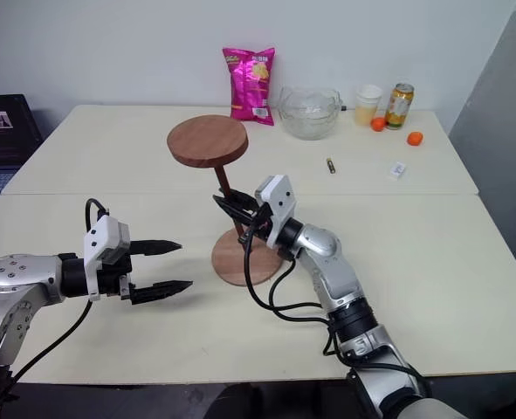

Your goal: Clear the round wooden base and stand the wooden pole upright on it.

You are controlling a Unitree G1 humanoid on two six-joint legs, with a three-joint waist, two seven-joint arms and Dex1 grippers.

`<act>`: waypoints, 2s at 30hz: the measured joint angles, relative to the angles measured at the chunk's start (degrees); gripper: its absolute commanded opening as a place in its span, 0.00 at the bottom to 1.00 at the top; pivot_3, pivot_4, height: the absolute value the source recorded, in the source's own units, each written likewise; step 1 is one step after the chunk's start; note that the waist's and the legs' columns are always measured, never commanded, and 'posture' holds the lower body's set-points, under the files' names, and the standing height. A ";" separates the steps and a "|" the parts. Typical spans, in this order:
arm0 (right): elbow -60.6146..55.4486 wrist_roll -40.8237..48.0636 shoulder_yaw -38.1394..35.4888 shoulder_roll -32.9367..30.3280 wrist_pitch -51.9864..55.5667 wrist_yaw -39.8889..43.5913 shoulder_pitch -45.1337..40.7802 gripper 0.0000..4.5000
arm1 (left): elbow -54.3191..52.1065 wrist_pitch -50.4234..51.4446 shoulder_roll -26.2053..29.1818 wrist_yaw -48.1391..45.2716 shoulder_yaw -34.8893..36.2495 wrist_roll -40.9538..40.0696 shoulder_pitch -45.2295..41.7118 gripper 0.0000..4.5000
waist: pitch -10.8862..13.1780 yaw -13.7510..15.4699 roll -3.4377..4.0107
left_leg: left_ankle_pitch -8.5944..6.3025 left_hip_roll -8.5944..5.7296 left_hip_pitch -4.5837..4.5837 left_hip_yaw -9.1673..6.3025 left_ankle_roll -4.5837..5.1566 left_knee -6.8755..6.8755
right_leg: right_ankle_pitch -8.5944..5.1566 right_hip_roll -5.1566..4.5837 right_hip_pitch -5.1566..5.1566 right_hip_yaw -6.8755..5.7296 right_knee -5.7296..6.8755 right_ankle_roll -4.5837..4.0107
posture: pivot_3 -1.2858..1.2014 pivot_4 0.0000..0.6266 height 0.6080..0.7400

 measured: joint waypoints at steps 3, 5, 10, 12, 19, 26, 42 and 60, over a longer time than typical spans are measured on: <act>0.12 -0.42 0.01 -0.13 -0.10 0.24 0.04 0.06 | 0.08 -0.09 0.00 0.00 -0.22 0.15 -0.13 1.00 | 0.00 0.00 0.00 | 0.00 0.00 0.00 0.00 0.00 0.00 | 0.00 0.00 0.00 0.00 0.00 0.00 | 0.52 0.24 1.00; 0.12 -0.67 0.02 -0.15 -0.16 0.49 0.05 0.06 | 0.17 -0.19 0.00 -0.04 -0.44 0.21 -0.17 1.00 | 0.00 0.00 0.00 | 0.00 0.00 0.00 0.00 0.00 0.00 | 0.00 0.00 0.00 0.00 0.00 0.00 | 0.52 0.24 1.00; 0.12 -1.02 0.02 -0.06 -0.22 0.67 0.05 0.06 | 0.41 -0.73 0.00 -0.06 -0.44 0.37 -0.39 1.00 | 0.00 0.01 0.00 | 0.00 0.00 0.01 0.00 0.00 0.00 | 0.00 0.00 0.00 0.00 0.01 0.00 | 0.52 0.24 1.00; 0.11 -1.19 0.05 -0.02 -0.43 0.78 0.16 0.06 | 0.42 -0.73 -0.01 -0.05 -0.44 0.37 -0.39 1.00 | 0.00 0.00 0.00 | 0.00 0.00 0.01 0.00 0.00 0.00 | 0.00 0.00 0.01 0.00 0.00 0.00 | 0.52 0.24 1.00; -0.96 -1.32 0.57 -0.30 -0.78 1.97 1.34 0.06 | 0.78 -0.82 -0.01 -0.06 -0.44 0.37 -0.44 1.00 | -0.01 0.01 -0.01 | 0.00 0.00 0.03 0.00 0.00 0.00 | 0.00 0.00 0.02 0.00 0.01 0.00 | 0.52 0.24 1.00; -1.71 -1.70 1.76 -0.77 -1.16 2.64 1.66 0.06 | 1.45 -1.08 -0.04 -0.06 -0.53 0.53 -0.56 1.00 | -0.01 0.01 -0.01 | 0.00 0.00 0.05 0.00 0.00 0.00 | 0.00 0.00 0.02 0.01 0.03 0.00 | 0.52 0.24 1.00; 2.99 -4.19 1.22 0.48 -5.07 -0.45 -0.34 0.06 | 1.50 -2.03 -0.10 -0.04 -0.60 0.71 -0.59 1.00 | -0.01 -0.01 -0.02 | 0.00 0.00 0.10 0.01 0.00 0.00 | 0.00 0.00 0.03 0.02 0.11 0.00 | 0.52 0.24 1.00; -2.09 -2.69 1.69 -1.73 -0.49 3.06 2.04 0.06 | 1.53 -2.08 -0.11 -0.02 -1.74 0.80 -1.12 1.00 | -0.02 0.01 -0.03 | 0.00 0.00 0.15 0.02 0.00 0.00 | 0.00 0.00 0.07 0.03 0.11 0.00 | 0.52 0.24 1.00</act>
